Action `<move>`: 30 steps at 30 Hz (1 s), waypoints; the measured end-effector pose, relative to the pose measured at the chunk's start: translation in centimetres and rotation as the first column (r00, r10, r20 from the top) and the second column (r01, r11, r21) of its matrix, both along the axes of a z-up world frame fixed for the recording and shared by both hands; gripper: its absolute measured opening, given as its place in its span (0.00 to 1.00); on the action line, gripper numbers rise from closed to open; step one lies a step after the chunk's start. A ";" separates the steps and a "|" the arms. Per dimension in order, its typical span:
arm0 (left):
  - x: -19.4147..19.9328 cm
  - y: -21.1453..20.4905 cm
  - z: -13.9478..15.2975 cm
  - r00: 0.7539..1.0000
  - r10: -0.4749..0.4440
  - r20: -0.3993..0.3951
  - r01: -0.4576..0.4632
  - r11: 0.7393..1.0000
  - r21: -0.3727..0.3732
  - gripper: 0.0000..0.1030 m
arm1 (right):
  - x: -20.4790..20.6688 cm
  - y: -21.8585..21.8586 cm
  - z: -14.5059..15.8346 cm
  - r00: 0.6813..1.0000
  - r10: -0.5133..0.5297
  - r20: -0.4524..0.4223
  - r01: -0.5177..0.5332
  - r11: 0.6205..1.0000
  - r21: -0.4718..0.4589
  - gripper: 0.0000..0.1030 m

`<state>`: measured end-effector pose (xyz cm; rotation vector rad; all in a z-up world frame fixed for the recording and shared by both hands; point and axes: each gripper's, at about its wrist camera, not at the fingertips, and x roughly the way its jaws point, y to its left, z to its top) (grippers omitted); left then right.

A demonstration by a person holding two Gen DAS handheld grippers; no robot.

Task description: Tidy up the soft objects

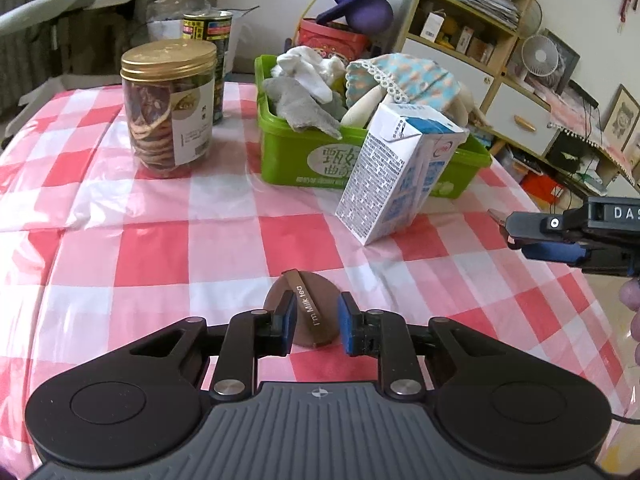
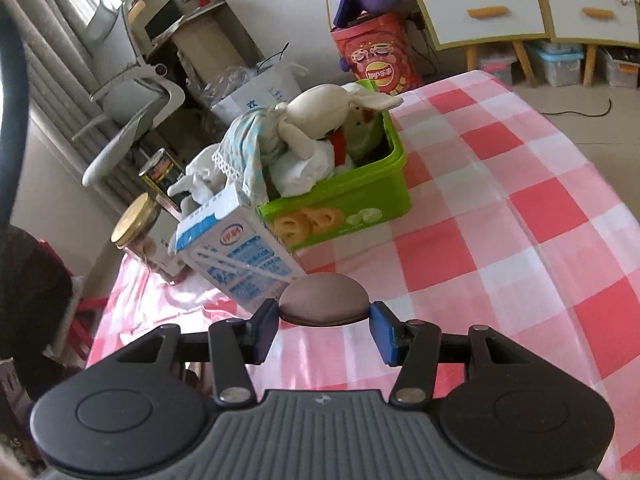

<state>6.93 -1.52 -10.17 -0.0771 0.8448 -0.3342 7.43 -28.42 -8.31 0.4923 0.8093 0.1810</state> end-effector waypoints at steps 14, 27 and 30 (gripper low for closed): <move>0.4 -1.5 -1.4 1.000 -0.007 -0.018 0.010 0.992 0.126 0.25 | 0.2 0.9 -0.2 1.000 0.024 -0.003 -0.024 0.999 -0.036 0.31; 0.5 -0.5 0.4 0.999 0.033 0.017 -0.034 0.998 0.053 0.07 | 0.0 0.5 0.4 1.000 0.004 0.011 -0.004 1.000 -0.011 0.31; 0.7 -0.3 1.7 0.998 0.040 0.052 -0.042 0.999 0.028 0.08 | 0.1 0.2 1.2 0.999 -0.005 0.035 0.005 1.000 0.012 0.31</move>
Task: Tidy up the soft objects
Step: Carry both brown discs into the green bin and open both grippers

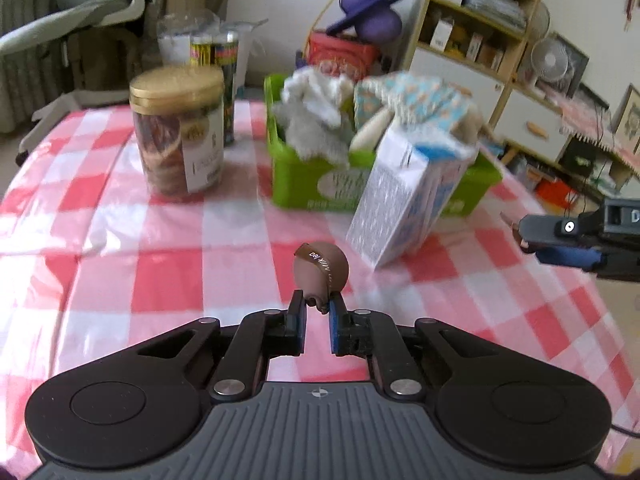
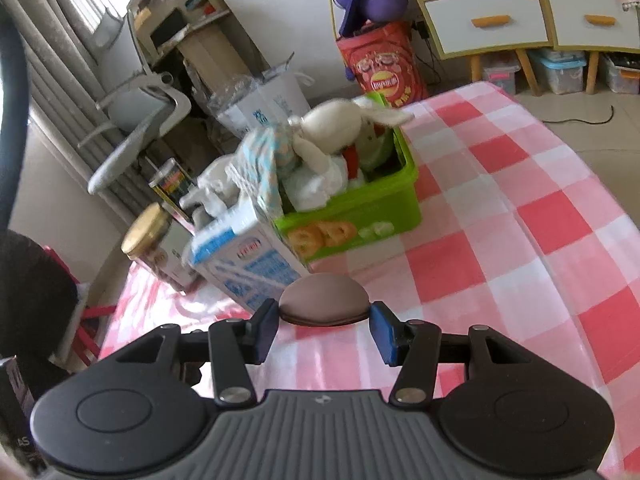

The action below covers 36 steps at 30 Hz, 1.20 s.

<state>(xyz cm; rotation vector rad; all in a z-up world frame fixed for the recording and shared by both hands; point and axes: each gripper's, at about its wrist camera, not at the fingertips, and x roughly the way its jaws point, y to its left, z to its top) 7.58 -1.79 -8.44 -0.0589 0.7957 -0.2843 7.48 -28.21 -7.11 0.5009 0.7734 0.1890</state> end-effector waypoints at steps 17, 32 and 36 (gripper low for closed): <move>6.4 -1.2 6.9 0.989 -0.013 0.151 0.020 0.999 -0.048 0.10 | 5.2 -2.2 4.8 0.986 -0.110 0.123 0.094 0.987 0.129 0.31; 14.5 -5.3 5.7 0.973 -0.127 0.194 0.120 0.992 0.048 0.22 | 14.0 -0.8 4.9 0.987 -0.050 0.153 0.041 0.997 0.066 0.31; 15.3 -5.7 4.7 0.974 -0.138 0.181 0.128 0.990 0.066 0.28 | 15.1 -0.1 4.2 0.989 -0.036 0.140 0.034 0.999 0.016 0.32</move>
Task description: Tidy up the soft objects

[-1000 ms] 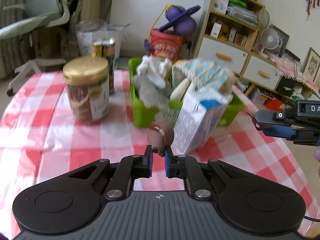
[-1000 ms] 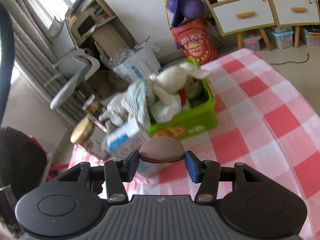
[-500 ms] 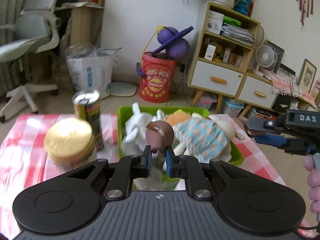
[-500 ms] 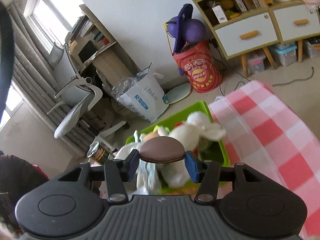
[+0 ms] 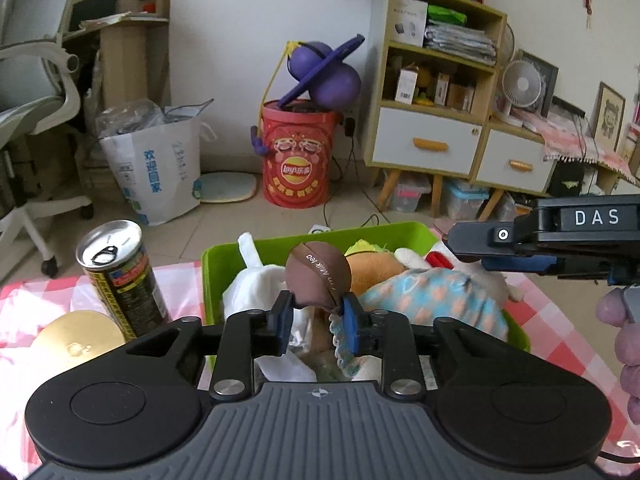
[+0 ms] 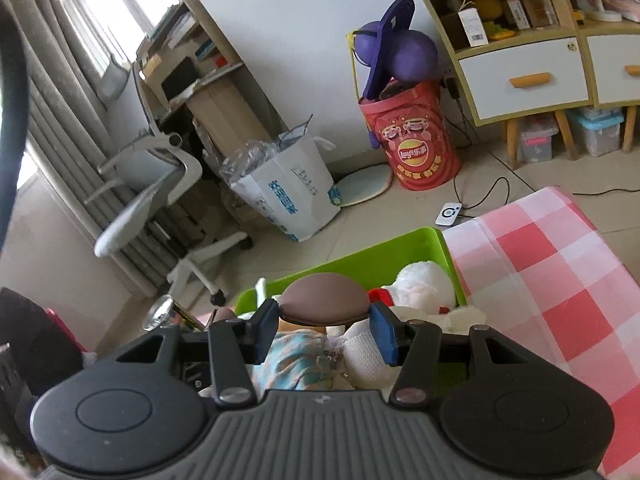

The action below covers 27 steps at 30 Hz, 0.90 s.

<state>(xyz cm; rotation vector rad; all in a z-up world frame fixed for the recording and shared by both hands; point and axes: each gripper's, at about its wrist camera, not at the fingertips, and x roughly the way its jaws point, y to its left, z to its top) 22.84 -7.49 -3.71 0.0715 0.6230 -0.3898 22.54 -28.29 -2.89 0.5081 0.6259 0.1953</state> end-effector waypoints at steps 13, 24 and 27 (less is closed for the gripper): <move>-0.6 1.0 0.6 1.000 0.011 -0.010 -0.011 1.000 -0.024 0.66 | 0.0 -1.3 0.8 0.999 -0.033 -0.033 0.034 0.999 0.031 0.51; -5.5 4.9 2.6 0.994 0.101 -0.034 -0.102 0.994 -0.036 0.81 | -5.7 -5.3 2.4 0.990 -0.133 -0.050 0.135 0.991 0.027 0.57; -7.4 5.6 3.0 0.991 0.124 -0.040 -0.125 0.992 -0.030 0.87 | -7.7 -5.5 2.7 0.990 -0.130 -0.050 0.131 0.991 0.009 0.58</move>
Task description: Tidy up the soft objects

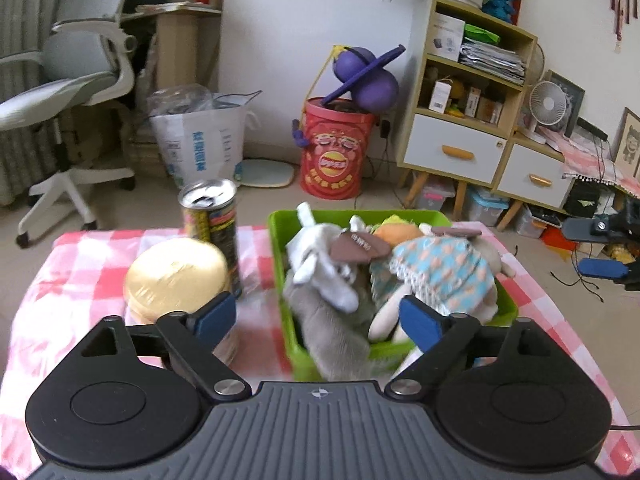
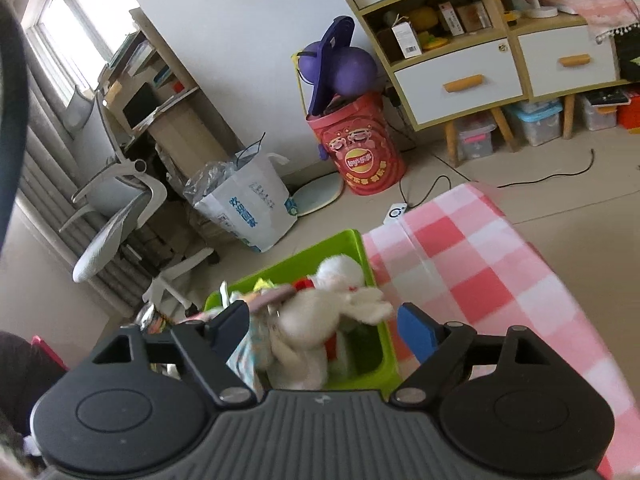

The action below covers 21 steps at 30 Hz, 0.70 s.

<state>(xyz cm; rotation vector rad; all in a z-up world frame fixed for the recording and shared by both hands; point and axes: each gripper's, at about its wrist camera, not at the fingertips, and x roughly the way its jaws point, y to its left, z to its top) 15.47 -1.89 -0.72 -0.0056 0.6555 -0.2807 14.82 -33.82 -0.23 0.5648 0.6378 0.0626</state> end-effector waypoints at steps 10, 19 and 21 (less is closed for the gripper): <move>-6.2 0.8 0.0 0.996 0.062 -0.057 -0.062 0.998 0.003 0.95 | -7.0 2.2 -0.6 0.998 0.050 -0.049 -0.055 0.993 -0.105 0.60; -11.6 0.2 -0.2 0.973 0.169 -0.159 -0.161 0.985 0.058 0.95 | -12.4 6.0 0.0 0.990 0.086 -0.108 -0.105 0.976 -0.190 0.63; -12.4 0.1 -0.3 0.965 0.189 -0.180 -0.179 0.981 0.069 0.95 | -13.2 6.6 0.0 0.991 0.073 -0.110 -0.095 0.972 -0.215 0.66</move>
